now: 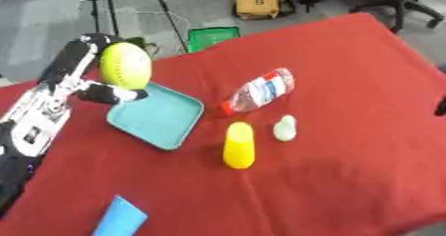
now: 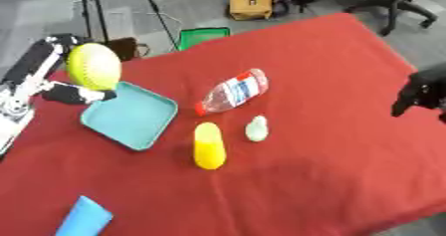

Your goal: Pick up objects on the table and place them in the box.

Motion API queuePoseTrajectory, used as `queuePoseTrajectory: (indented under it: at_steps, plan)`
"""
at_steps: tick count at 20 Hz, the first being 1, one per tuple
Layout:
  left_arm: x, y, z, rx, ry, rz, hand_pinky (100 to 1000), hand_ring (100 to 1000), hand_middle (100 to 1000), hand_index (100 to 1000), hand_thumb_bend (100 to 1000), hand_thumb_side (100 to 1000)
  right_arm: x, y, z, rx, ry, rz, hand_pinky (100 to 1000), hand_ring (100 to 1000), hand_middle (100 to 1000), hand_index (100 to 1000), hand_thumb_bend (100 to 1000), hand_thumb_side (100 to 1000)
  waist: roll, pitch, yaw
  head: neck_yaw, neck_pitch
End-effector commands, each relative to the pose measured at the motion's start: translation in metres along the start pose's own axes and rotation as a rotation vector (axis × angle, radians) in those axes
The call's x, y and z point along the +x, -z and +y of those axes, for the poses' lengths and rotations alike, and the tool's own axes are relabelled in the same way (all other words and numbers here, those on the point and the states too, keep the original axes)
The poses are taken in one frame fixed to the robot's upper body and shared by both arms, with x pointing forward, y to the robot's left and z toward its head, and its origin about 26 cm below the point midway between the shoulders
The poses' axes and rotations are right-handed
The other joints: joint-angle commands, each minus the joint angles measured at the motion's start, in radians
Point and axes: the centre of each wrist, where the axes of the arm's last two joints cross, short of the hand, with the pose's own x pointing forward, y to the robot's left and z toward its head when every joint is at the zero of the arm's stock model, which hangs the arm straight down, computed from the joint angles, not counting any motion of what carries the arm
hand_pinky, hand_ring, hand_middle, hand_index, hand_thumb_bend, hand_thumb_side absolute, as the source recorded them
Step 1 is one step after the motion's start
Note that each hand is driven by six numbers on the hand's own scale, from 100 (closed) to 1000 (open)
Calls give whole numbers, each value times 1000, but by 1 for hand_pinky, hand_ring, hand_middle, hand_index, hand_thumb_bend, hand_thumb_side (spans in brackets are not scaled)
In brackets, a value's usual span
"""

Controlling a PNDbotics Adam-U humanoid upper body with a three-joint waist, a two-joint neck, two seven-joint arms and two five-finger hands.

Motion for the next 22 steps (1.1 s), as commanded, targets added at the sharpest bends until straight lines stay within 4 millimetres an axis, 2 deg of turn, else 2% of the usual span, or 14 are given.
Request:
queuePoseTrajectory:
  at_steps: [1, 7, 8, 9, 11, 12, 14, 18, 20, 21, 22]
  plan:
    - [-3, 4, 1, -5, 51, -22, 616, 457, 520, 753, 454, 246, 10, 8, -5, 100, -98, -76, 575, 613, 628, 803, 100, 691, -9, -12, -4, 4, -12]
    - [-7, -3, -24, -94, 103, -39, 656, 509, 564, 771, 468, 320, 10, 11, -5, 102, -103, -83, 575, 611, 628, 803, 100, 692, -9, -7, -16, 1, -22]
    - [-7, -4, -25, -106, 110, -45, 718, 600, 642, 822, 511, 447, 10, 10, -5, 102, -103, -82, 575, 611, 628, 803, 100, 693, -9, -7, -16, 0, -21]
    - [-7, -5, -26, -130, 122, -60, 736, 640, 675, 839, 532, 483, 9, 10, -5, 101, -102, -80, 575, 611, 628, 803, 100, 693, -10, -9, -14, 0, -20]
    - [-7, -6, -26, -159, 134, -77, 742, 654, 685, 843, 543, 496, 9, 9, -5, 99, -102, -78, 575, 611, 628, 803, 100, 693, -10, -10, -12, -1, -18]
    - [-7, -6, -25, -166, 136, -82, 789, 731, 741, 861, 623, 605, 9, 9, -5, 99, -101, -78, 575, 611, 628, 803, 100, 692, -11, -10, -11, -1, -18]
    - [-7, -8, -22, -181, 137, -104, 835, 792, 787, 880, 726, 745, 8, 9, -5, 98, -101, -76, 575, 610, 628, 803, 100, 691, -14, -13, -7, -1, -16]
    - [-1, -14, 7, -150, 137, -138, 872, 844, 832, 898, 794, 771, 7, 5, -5, 90, -98, -68, 575, 610, 628, 803, 100, 691, -22, -19, 9, -6, -12]
    - [3, -16, 17, -145, 141, -143, 875, 850, 838, 901, 794, 774, 6, 3, -5, 88, -98, -64, 575, 610, 628, 803, 100, 691, -24, -21, 13, -7, -9]
    - [2, -17, 22, -139, 143, -139, 886, 862, 850, 902, 846, 752, 6, 3, -4, 87, -97, -64, 575, 609, 628, 804, 100, 690, -25, -22, 15, -8, -9]
    - [2, -18, 26, -134, 148, -136, 888, 863, 851, 902, 854, 749, 5, 3, -4, 87, -96, -64, 575, 609, 628, 804, 100, 690, -26, -23, 16, -9, -9]
